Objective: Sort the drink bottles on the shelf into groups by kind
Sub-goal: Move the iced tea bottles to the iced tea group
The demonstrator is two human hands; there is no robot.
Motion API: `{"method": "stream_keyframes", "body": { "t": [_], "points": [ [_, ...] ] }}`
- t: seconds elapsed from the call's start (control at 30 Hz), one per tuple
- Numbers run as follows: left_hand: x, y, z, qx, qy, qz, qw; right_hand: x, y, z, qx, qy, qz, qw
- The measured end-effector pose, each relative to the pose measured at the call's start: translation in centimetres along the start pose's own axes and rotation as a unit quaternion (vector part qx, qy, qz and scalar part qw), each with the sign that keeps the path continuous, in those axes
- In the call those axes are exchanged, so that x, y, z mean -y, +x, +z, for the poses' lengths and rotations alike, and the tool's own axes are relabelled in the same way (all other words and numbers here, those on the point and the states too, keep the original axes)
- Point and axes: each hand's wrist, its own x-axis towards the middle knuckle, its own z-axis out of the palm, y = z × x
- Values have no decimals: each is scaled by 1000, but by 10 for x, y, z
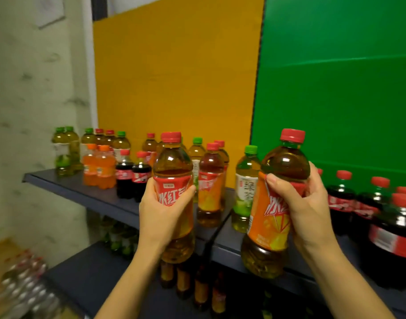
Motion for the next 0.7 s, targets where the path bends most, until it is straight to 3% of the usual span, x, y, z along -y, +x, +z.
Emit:
{"method": "stream_keyframes", "body": {
  "t": [0.17, 0.33, 0.7],
  "points": [
    [21, 28, -72, 2, 42, 5, 999, -25, -4, 79, -2, -19, 8, 1000],
    [46, 53, -123, 41, 62, 5, 997, -62, -5, 144, -41, -117, 3, 992],
    [86, 112, -143, 105, 38, -6, 994, -138, 28, 209, -85, -273, 3, 958]
  ]
}}
